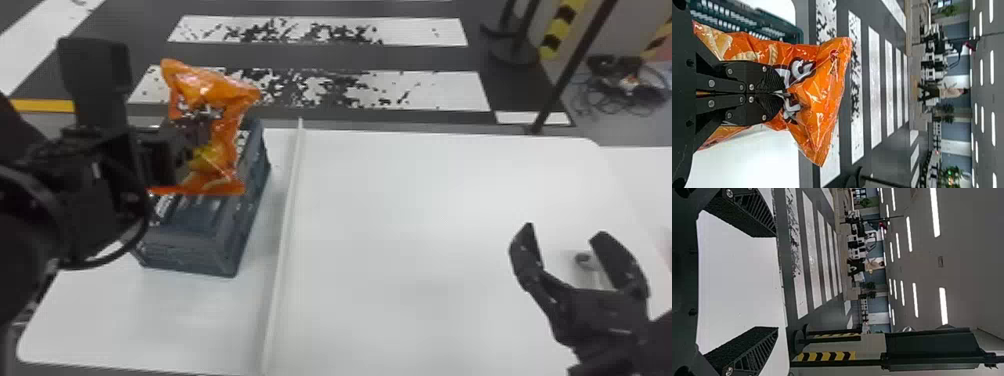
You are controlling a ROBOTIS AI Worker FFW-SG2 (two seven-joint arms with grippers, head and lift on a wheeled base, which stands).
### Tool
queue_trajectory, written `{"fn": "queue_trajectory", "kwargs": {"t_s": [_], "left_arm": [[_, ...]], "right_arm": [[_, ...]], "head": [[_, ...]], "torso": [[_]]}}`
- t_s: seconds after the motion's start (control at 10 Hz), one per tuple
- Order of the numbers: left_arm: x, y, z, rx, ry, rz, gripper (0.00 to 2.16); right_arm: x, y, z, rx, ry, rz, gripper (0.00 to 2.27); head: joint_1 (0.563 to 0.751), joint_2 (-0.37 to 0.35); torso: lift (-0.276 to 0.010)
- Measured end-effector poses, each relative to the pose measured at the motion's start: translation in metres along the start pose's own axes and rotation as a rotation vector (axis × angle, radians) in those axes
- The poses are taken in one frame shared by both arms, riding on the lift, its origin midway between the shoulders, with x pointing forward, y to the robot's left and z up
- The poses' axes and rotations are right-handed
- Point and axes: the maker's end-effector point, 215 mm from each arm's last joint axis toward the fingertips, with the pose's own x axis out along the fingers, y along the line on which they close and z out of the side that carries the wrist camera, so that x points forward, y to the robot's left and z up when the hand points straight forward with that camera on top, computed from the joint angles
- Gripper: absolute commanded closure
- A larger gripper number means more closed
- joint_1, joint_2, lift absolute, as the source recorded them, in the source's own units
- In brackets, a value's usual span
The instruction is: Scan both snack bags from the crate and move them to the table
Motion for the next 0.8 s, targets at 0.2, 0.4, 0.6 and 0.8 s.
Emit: {"fn": "queue_trajectory", "kwargs": {"t_s": [0.2, 0.4, 0.6, 0.8], "left_arm": [[-0.007, -0.058, -0.014, 0.007, 0.023, -0.145, 2.14], [-0.014, -0.126, -0.033, 0.034, 0.058, -0.296, 2.14], [-0.023, -0.190, -0.059, 0.062, 0.111, -0.451, 2.14], [-0.027, -0.256, -0.113, 0.097, 0.221, -0.617, 2.14]], "right_arm": [[0.005, -0.010, 0.010, 0.006, -0.026, -0.021, 0.08], [0.006, -0.025, 0.023, 0.019, -0.066, -0.065, 0.08], [0.009, -0.040, 0.030, 0.021, -0.085, -0.091, 0.08], [0.014, -0.050, 0.039, 0.022, -0.105, -0.106, 0.08]], "head": [[0.695, -0.095], [0.695, -0.221], [0.695, -0.311], [0.695, -0.350]], "torso": [[-0.087], [-0.087], [-0.087], [-0.087]]}}
